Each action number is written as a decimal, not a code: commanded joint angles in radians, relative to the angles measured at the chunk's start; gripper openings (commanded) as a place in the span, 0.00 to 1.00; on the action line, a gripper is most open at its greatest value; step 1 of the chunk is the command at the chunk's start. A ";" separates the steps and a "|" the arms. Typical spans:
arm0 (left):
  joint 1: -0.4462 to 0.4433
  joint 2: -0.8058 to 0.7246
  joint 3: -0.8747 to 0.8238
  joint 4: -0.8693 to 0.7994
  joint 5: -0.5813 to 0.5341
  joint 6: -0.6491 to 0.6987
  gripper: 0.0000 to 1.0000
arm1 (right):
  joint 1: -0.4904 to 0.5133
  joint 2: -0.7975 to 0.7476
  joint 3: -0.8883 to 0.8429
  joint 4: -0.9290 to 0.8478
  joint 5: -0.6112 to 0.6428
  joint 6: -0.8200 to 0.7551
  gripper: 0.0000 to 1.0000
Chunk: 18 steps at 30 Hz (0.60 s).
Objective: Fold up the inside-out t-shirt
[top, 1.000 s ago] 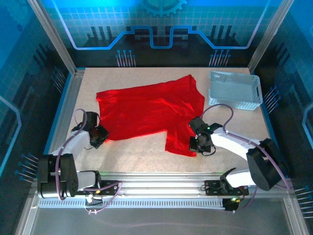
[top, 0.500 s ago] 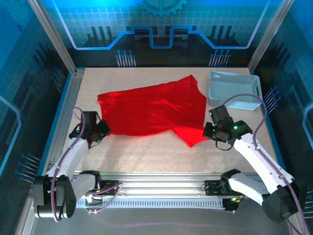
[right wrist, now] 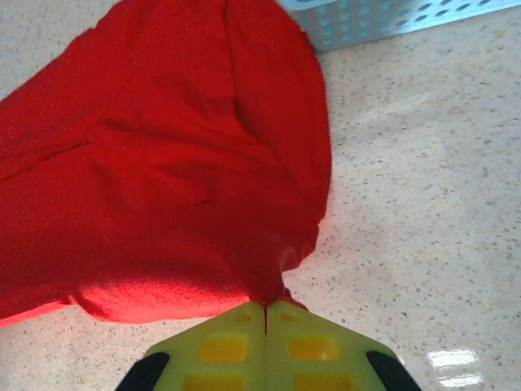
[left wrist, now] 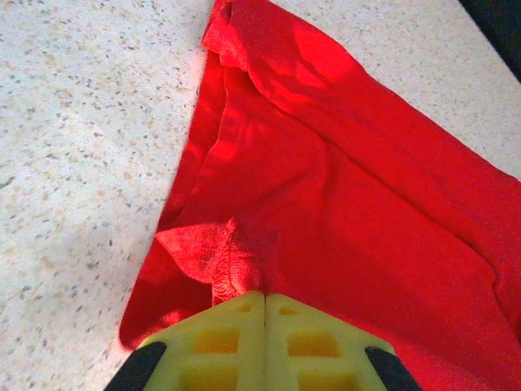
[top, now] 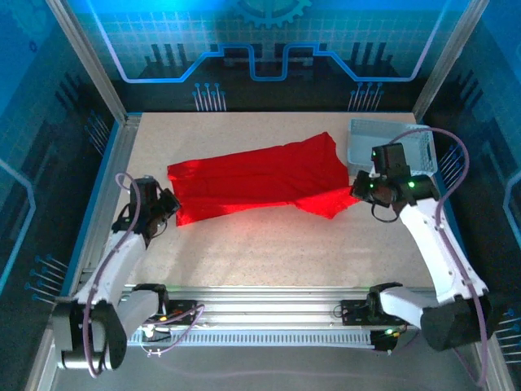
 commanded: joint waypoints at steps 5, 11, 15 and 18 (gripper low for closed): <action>0.003 0.317 0.250 0.077 -0.024 0.046 0.00 | 0.015 0.285 0.249 0.107 -0.047 -0.036 0.00; 0.019 0.575 0.438 0.031 -0.038 0.036 0.00 | 0.074 0.650 0.604 0.050 0.048 -0.088 0.00; 0.041 0.682 0.496 0.029 -0.039 0.009 0.00 | 0.087 0.856 0.812 0.006 0.078 -0.098 0.00; 0.064 0.738 0.519 0.033 -0.024 -0.009 0.00 | 0.100 0.974 0.938 -0.031 0.119 -0.109 0.00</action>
